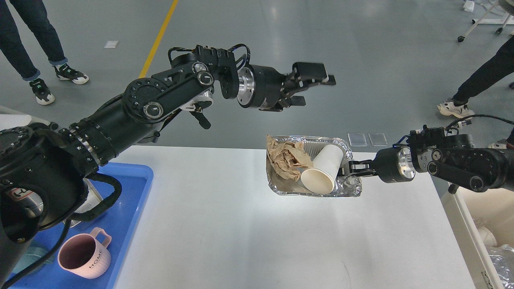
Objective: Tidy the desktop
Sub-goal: 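Lift the foil tray with the right gripper toward the white box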
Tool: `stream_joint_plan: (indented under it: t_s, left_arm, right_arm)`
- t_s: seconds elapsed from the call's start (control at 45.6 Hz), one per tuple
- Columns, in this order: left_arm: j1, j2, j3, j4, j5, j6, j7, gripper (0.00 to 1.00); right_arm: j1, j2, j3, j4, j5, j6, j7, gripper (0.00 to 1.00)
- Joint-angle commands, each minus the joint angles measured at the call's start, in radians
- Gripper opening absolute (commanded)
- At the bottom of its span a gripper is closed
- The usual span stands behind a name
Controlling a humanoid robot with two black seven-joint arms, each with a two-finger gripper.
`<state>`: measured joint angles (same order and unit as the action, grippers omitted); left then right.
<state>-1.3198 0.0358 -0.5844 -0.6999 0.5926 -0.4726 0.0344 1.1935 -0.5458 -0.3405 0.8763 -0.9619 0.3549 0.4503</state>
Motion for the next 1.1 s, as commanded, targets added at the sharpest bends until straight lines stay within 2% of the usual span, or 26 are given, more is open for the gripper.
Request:
stream_joint_plan:
  t_s: [0.0,0.351,0.57,0.68,0.943,1.075]
  left_arm:
    - [0.05,-0.005,-0.181,0.068,-0.204,0.104,0.004,0.98]
    - [0.298,-0.002,-0.431,0.094,-0.499,0.132,0.016,0.98]
    - [0.43,0.013,-0.457,0.151,-0.507,0.13,-0.001,0.98]
    - [0.488,0.015,-0.523,0.157,-0.508,0.132,-0.001,0.98]
    - [0.528,0.045,-0.571,0.168,-0.511,0.112,0.009,0.98]
    - [0.55,0.068,-0.572,0.168,-0.517,0.043,0.01,0.98]
  right_arm:
    - [-0.008,-0.026,0.005,-0.011,0.084,-0.011,-0.001,0.0]
    - [-0.049,-0.19,0.005,-0.056,0.34,-0.103,-0.002,0.0]
    - [-0.138,-0.281,0.008,-0.071,0.4,-0.16,-0.002,0.0]
    - [-0.19,-0.313,0.008,-0.077,0.433,-0.212,-0.001,0.0]
    - [-0.256,-0.385,0.009,-0.077,0.492,-0.277,0.001,0.0]
    - [-0.276,-0.418,0.014,-0.077,0.522,-0.292,0.008,0.0]
